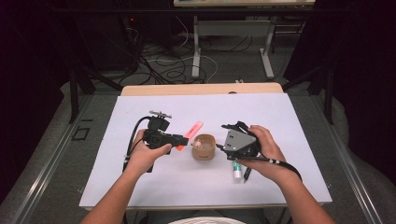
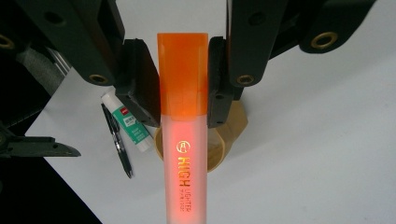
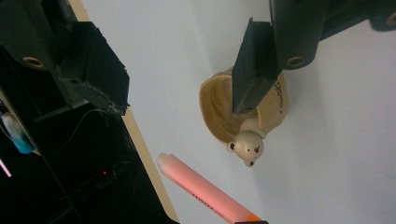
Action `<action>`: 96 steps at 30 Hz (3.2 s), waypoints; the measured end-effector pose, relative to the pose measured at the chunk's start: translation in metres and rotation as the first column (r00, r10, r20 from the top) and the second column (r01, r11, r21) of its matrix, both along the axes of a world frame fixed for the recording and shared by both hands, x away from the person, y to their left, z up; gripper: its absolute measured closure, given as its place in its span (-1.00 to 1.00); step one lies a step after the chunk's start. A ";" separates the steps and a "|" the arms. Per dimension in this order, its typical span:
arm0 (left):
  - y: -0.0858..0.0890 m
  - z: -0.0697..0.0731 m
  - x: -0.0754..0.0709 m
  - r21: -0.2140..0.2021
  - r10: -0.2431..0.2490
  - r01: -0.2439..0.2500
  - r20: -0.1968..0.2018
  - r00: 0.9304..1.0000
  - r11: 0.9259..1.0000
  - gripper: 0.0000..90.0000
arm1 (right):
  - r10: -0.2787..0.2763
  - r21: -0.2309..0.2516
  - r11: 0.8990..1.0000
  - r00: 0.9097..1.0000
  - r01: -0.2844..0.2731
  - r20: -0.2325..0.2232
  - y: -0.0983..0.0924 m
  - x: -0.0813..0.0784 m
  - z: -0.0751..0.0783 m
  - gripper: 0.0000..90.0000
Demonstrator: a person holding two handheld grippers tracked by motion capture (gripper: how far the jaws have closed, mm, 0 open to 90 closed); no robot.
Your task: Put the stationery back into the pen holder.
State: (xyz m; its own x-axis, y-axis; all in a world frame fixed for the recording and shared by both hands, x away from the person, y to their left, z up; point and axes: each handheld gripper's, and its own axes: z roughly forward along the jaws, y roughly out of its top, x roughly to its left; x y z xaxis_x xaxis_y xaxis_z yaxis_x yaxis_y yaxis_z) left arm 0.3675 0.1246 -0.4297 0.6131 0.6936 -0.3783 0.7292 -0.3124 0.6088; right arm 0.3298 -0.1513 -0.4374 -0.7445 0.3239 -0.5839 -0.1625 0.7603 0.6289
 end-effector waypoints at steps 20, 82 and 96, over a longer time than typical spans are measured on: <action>-0.009 0.002 -0.005 -0.016 -0.050 0.050 -0.026 0.998 0.999 0.49 | 0.093 -0.118 0.990 0.990 -0.081 0.103 0.006 -0.015 -0.020 0.10; -0.052 -0.013 -0.025 -0.065 -0.190 0.183 -0.136 0.972 0.981 0.49 | 0.383 -0.483 0.852 0.868 -0.199 0.317 0.039 -0.045 -0.041 0.71; -0.049 -0.013 -0.023 -0.112 -0.174 0.159 -0.135 0.976 0.981 0.40 | 0.367 -0.458 0.863 0.886 -0.212 0.283 0.035 -0.042 -0.042 0.72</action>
State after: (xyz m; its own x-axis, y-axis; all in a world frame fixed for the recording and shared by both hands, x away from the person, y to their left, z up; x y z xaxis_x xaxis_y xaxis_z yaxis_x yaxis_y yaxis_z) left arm 0.3447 0.0754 -0.4428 0.6508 0.5407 -0.5330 0.7542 -0.3795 0.5359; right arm 0.2882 -0.1158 -0.4797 -0.4876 -0.1959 -0.8508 -0.5644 0.8142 0.1360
